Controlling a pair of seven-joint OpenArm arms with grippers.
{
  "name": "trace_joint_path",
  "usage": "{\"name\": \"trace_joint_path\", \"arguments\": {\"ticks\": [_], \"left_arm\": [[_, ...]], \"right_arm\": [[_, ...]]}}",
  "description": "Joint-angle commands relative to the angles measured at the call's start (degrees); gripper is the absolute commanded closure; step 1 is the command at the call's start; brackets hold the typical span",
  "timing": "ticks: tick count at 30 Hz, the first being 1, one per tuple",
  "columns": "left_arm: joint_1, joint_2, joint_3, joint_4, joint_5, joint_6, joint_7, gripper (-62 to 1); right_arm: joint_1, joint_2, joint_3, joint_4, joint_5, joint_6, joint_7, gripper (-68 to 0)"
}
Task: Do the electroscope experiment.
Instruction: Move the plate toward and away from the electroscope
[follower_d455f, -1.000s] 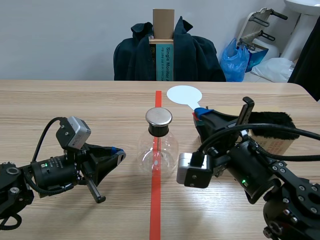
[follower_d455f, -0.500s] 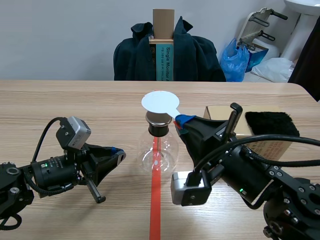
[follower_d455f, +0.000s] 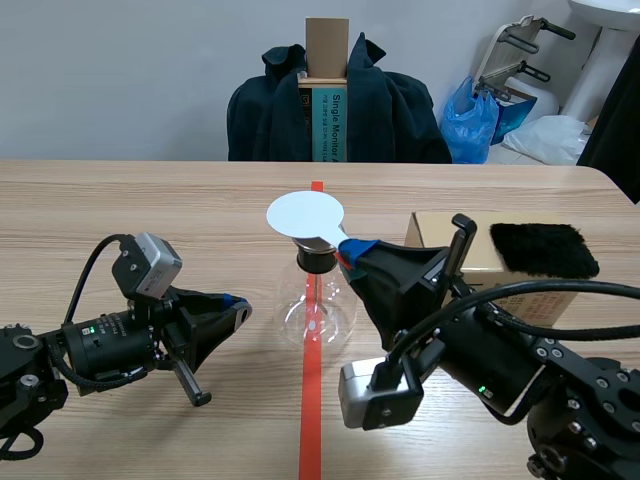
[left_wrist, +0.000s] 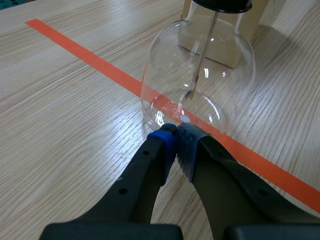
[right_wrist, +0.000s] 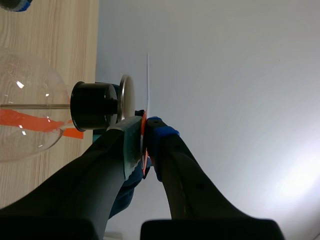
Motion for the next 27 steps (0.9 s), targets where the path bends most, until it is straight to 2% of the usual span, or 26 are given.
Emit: {"name": "trace_joint_path", "arguments": {"ticks": [1, 6, 8, 12, 19, 27], "left_arm": [[-0.3, 0.0, -0.3, 1.4, -0.6, 0.0, -0.8, -2.8], [-0.3, 0.0, -0.3, 1.4, -0.6, 0.0, -0.8, -2.8], [-0.3, 0.0, -0.3, 1.4, -0.6, 0.0, -0.8, -2.8], [-0.2, 0.0, -0.3, 1.4, -0.6, 0.0, -0.8, -2.8], [-0.2, 0.0, -0.3, 1.4, -0.6, 0.0, -0.8, -2.8], [-0.2, 0.0, -0.3, 1.4, -0.6, 0.4, -0.9, -2.8]], "right_arm": [[0.1, 0.8, 0.4, 1.1, 0.3, -0.7, 0.1, -0.8], [0.0, 0.8, 0.4, 1.1, 0.3, -0.8, -0.8, -0.8], [0.0, 0.7, 0.4, 1.1, 0.4, -1.8, -2.2, -0.8], [0.0, 0.7, 0.4, 1.1, 0.4, -3.2, -6.1, -0.8], [-0.5, 0.8, 0.4, 1.1, 0.4, -3.3, -13.5, -0.8], [-1.1, 0.9, 0.5, 1.1, 0.3, -3.3, -19.6, -0.8]]}}
